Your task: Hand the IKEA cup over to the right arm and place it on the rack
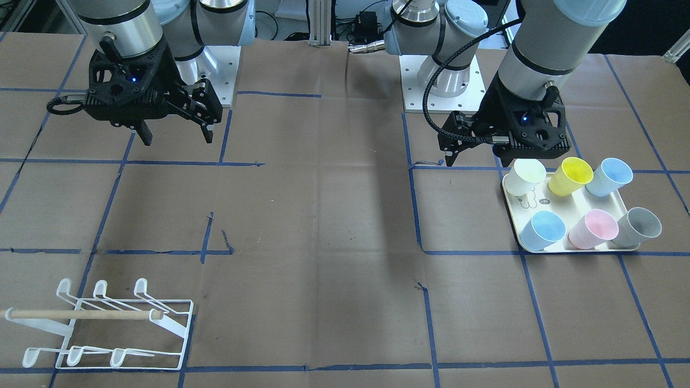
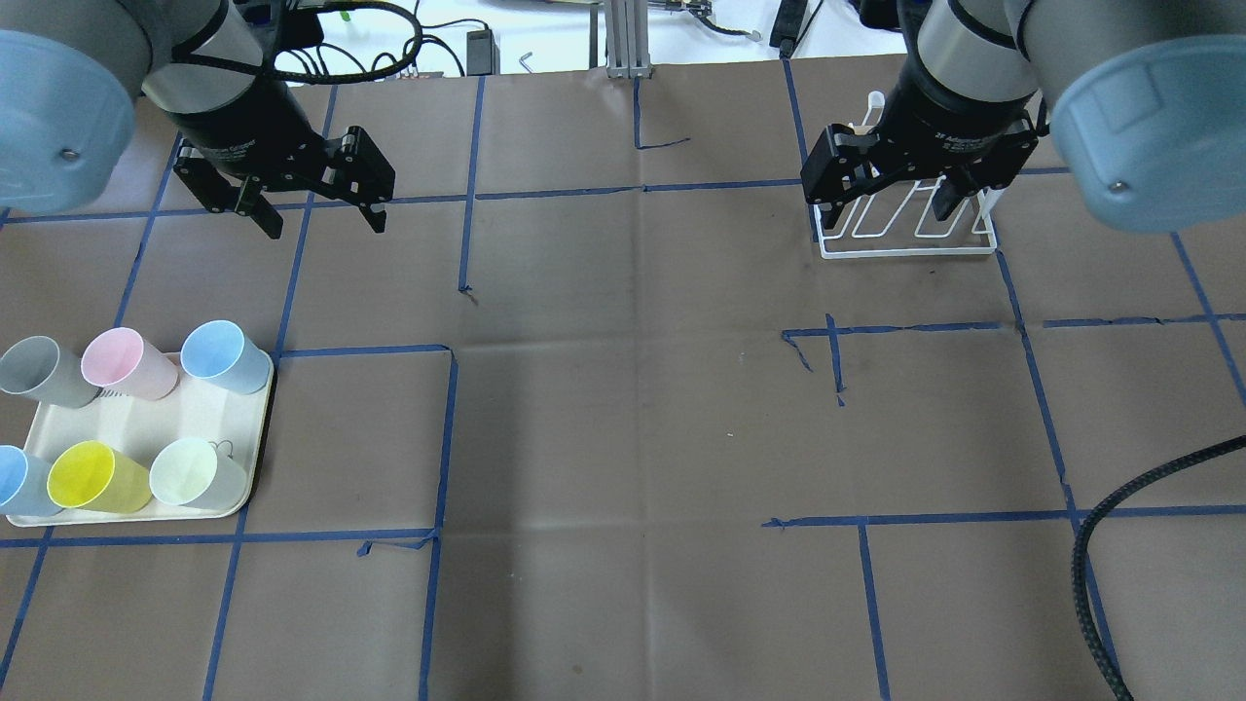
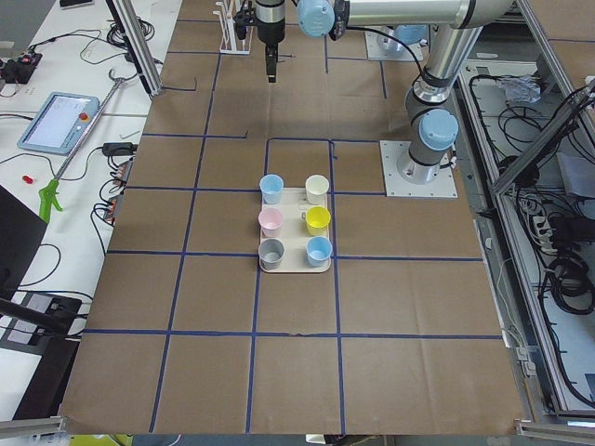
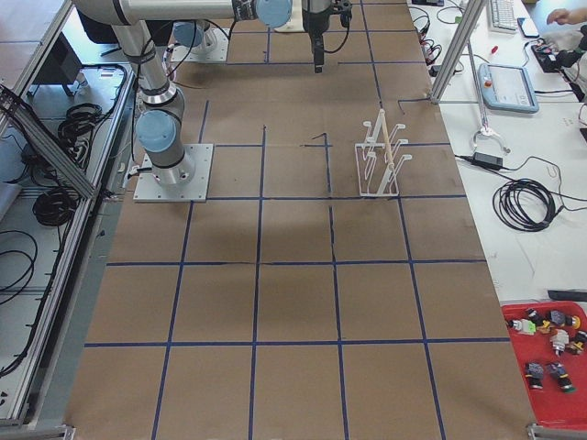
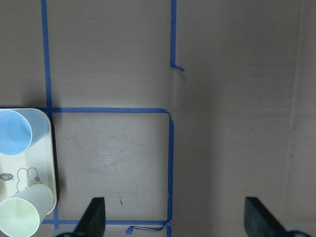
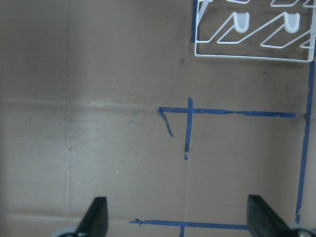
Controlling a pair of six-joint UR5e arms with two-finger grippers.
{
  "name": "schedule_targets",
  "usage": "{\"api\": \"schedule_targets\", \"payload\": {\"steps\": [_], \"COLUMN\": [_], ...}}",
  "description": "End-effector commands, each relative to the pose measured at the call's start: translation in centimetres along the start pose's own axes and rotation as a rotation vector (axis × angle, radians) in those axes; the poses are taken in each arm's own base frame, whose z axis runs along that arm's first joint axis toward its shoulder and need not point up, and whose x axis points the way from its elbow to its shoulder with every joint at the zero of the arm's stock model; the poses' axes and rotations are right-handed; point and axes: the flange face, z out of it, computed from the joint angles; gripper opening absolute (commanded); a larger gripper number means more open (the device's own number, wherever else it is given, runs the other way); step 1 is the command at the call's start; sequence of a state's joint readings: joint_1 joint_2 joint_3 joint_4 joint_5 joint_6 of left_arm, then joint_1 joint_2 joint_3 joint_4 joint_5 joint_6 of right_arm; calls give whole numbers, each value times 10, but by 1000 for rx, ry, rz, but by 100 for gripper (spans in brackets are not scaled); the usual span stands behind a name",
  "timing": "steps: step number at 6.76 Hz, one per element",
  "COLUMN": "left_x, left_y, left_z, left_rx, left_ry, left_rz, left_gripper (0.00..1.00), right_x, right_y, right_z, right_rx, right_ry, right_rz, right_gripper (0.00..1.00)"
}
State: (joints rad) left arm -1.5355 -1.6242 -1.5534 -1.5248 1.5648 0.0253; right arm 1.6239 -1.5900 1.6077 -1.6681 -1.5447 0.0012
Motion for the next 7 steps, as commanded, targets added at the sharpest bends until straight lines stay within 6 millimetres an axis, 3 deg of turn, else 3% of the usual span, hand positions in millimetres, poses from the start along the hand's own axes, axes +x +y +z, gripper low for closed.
{"api": "schedule_targets", "payload": {"steps": [1,7], "left_x": [0,0], "left_y": [0,1], "left_z": [0,2], "left_rx": [-1,-4], "left_ry": [0,2], "left_rz": [2,4], "left_gripper": [100,100], "right_x": [-1,2], "right_y": [0,0], "right_z": [-1,2], "right_rx": [-1,-7], "right_ry": [0,11], "right_rz": [-3,-3], "right_gripper": [100,100]}}
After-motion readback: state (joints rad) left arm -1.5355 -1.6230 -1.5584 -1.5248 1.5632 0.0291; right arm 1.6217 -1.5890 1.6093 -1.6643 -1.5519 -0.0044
